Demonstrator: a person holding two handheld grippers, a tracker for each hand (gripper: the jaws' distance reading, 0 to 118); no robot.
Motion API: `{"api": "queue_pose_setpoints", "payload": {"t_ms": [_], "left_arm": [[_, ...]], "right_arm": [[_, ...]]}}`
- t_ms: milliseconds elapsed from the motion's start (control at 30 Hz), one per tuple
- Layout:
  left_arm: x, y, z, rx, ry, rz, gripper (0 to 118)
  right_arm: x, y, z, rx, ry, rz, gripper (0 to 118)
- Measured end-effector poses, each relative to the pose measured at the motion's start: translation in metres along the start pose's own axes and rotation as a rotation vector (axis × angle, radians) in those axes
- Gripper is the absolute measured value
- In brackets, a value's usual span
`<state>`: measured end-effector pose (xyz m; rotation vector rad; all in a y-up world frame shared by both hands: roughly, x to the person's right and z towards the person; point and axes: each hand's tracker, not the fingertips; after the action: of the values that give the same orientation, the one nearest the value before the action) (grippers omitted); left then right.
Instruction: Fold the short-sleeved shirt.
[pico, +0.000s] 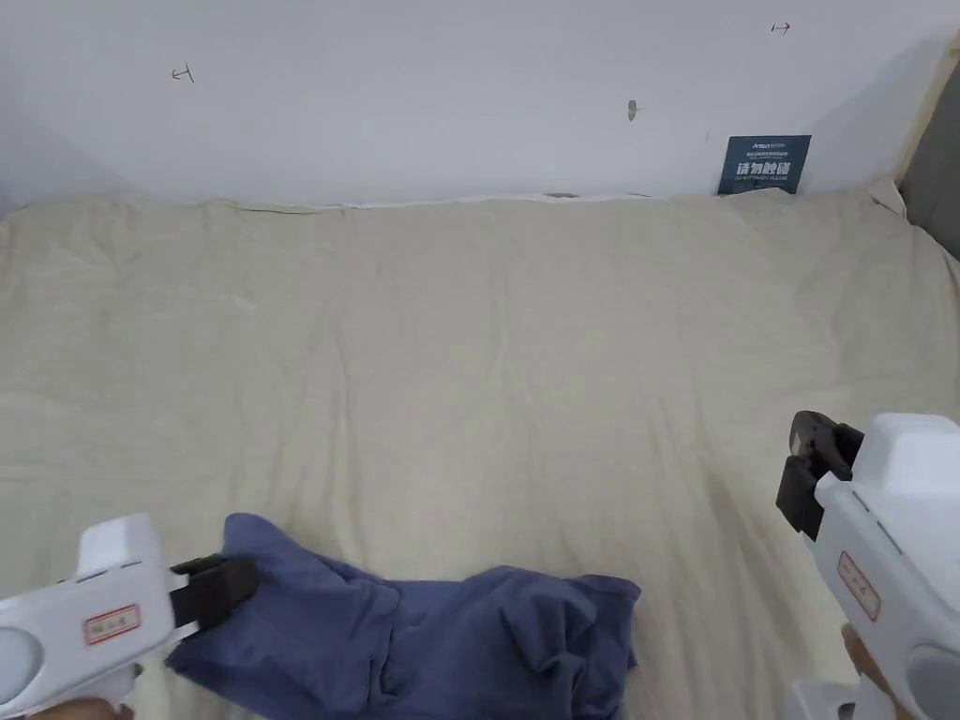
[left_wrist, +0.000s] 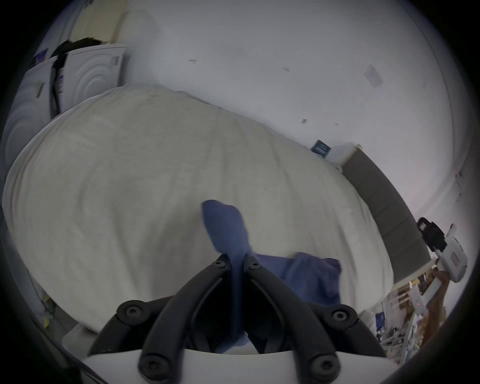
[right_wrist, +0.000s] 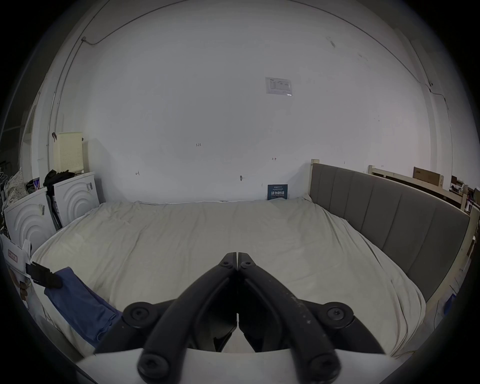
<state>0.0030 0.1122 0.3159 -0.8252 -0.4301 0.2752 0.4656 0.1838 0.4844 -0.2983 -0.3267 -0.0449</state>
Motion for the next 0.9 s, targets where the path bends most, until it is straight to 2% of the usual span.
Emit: {"api": "queue_pose_setpoints", "payload": {"t_ms": [267, 400, 633, 667, 700, 733, 767, 800, 833, 900], "left_arm": [[0.135, -0.012, -0.054, -0.095, -0.152, -0.243, 8], [0.190, -0.035, -0.085, -0.184, -0.218, -0.292, 8], [0.229, -0.096, -0.153, -0.376, -0.115, -0.442, 13], [0.232, -0.099, -0.155, -0.376, -0.122, -0.447, 18], [0.232, -0.100, -0.155, -0.377, -0.145, -0.435, 34], [0.238, -0.099, -0.141, -0.379, -0.179, -0.413, 62], [0.240, -0.098, -0.136, -0.373, -0.204, -0.388, 81], [0.241, -0.096, -0.132, -0.366, -0.222, -0.371, 95], [0.241, -0.093, -0.128, -0.351, -0.229, -0.364, 104], [0.236, -0.086, -0.127, -0.271, -0.226, -0.350, 105]], "right_arm": [[0.009, 0.001, 0.011, 0.014, -0.019, -0.006, 1], [0.018, 0.001, 0.017, 0.019, -0.042, -0.009, 1], [0.033, -0.002, 0.023, 0.007, -0.078, -0.014, 1], [0.035, -0.002, 0.023, 0.007, -0.082, -0.013, 1], [0.036, -0.003, 0.024, 0.006, -0.087, -0.012, 1], [0.037, -0.003, 0.024, 0.005, -0.088, -0.012, 1], [0.038, -0.003, 0.024, 0.004, -0.090, -0.012, 1], [0.038, -0.003, 0.024, 0.003, -0.092, -0.013, 1], [0.039, -0.004, 0.024, 0.004, -0.092, -0.014, 1], [0.039, -0.004, 0.024, 0.005, -0.092, -0.018, 1]]}}
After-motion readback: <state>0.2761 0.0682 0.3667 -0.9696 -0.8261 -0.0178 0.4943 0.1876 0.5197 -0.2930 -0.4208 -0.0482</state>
